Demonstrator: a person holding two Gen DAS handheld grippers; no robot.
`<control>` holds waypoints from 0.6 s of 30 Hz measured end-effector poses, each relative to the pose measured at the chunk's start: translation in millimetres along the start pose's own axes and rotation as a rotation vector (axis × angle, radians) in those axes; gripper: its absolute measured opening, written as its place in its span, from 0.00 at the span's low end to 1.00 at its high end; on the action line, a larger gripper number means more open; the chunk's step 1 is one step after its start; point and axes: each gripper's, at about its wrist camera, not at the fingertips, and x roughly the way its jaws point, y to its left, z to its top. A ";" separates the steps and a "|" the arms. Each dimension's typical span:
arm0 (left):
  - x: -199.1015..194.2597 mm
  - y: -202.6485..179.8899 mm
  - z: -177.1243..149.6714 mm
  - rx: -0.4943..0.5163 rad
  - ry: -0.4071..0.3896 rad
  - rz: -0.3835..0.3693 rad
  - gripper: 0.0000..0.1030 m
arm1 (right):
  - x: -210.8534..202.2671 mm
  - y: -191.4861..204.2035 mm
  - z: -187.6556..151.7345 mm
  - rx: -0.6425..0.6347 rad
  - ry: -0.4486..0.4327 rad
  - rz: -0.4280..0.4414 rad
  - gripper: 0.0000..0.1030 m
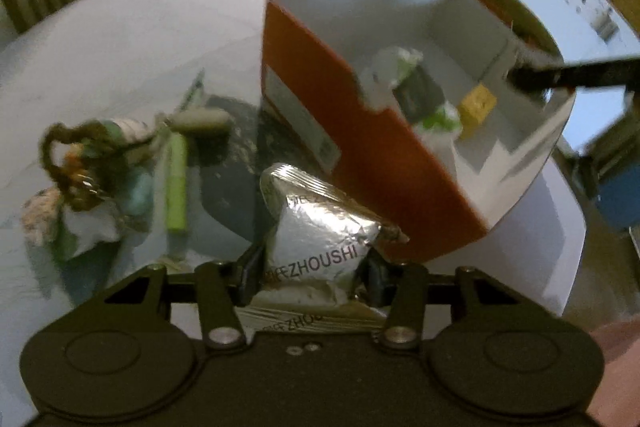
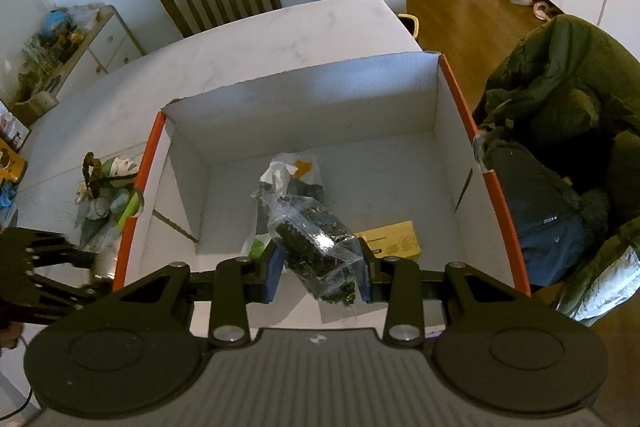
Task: Organize objects
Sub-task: 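Carry the clear bag with the right tool while the left carries the silver bag into the shoebox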
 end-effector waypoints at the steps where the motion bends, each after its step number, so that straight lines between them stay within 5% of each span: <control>1: -8.7 -1.5 1.6 -0.013 -0.017 -0.001 0.48 | 1.3 -2.1 0.8 0.002 -0.001 0.003 0.35; 9: -49.7 -23.8 23.5 -0.032 -0.096 -0.001 0.48 | 14.6 -15.3 5.1 0.012 0.008 -0.002 0.35; 18: -19.5 -72.8 60.9 0.023 -0.089 -0.043 0.48 | 26.8 -23.4 15.2 0.009 0.021 -0.030 0.35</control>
